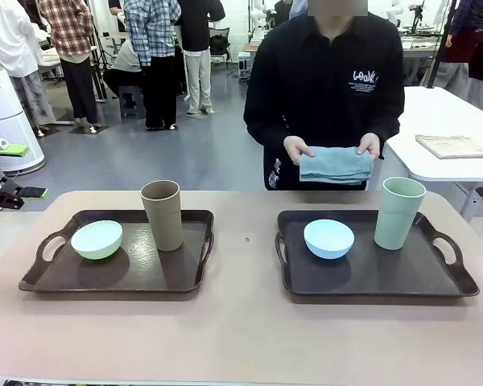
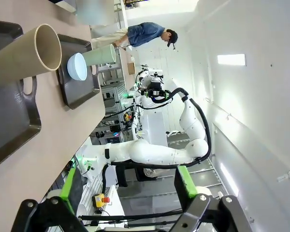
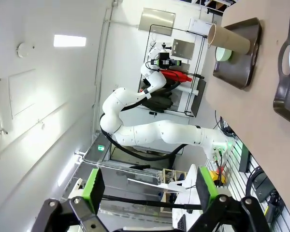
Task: Set up a tray with a mat and arrange the tableware.
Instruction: Pick up the Picnic Bowl and Reusable plastic cup from the Handle tray in front of the human's position and hold them in the air.
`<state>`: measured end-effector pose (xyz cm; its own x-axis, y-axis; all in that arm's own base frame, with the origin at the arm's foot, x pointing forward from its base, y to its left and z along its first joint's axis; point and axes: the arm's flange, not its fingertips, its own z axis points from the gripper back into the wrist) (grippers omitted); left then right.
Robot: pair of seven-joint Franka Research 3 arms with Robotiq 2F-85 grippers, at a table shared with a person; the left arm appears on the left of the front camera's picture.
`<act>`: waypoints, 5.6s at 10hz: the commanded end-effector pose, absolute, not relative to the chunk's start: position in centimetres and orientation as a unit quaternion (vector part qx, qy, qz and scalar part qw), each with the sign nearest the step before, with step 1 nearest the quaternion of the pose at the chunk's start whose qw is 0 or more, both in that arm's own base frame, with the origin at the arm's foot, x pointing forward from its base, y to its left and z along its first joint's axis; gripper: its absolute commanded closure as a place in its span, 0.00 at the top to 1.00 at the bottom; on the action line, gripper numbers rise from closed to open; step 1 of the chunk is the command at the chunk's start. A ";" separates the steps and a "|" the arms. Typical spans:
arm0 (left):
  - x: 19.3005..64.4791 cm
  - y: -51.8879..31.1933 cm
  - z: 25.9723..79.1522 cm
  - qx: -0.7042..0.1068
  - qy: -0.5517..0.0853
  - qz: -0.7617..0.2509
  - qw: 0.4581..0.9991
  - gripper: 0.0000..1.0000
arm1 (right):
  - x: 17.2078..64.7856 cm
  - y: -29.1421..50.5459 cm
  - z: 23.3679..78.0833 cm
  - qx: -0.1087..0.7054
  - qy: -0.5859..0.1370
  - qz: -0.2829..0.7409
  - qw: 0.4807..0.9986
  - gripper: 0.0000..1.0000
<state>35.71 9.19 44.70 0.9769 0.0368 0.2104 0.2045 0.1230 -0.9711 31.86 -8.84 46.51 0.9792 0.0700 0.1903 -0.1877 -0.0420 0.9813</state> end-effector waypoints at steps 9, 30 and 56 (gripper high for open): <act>35.5 9.0 44.6 -0.655 -0.102 -0.056 0.746 1.00 | 31.2 -8.8 46.3 0.711 -0.043 0.099 0.694 1.00; 33.4 -11.5 67.7 -0.214 -0.322 -0.088 0.918 1.00 | 35.7 -17.9 54.1 0.317 -0.177 0.421 0.831 1.00; 47.3 -35.2 55.7 -0.155 -0.031 -0.130 0.979 1.00 | 52.0 -20.4 48.4 0.162 -0.353 0.780 0.490 1.00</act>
<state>46.32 -34.21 55.47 0.9743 -0.1922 0.1176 0.2187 0.9323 -0.2882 50.71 -15.57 50.80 -0.5094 0.6921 0.5114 -0.8526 -0.3256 -0.4086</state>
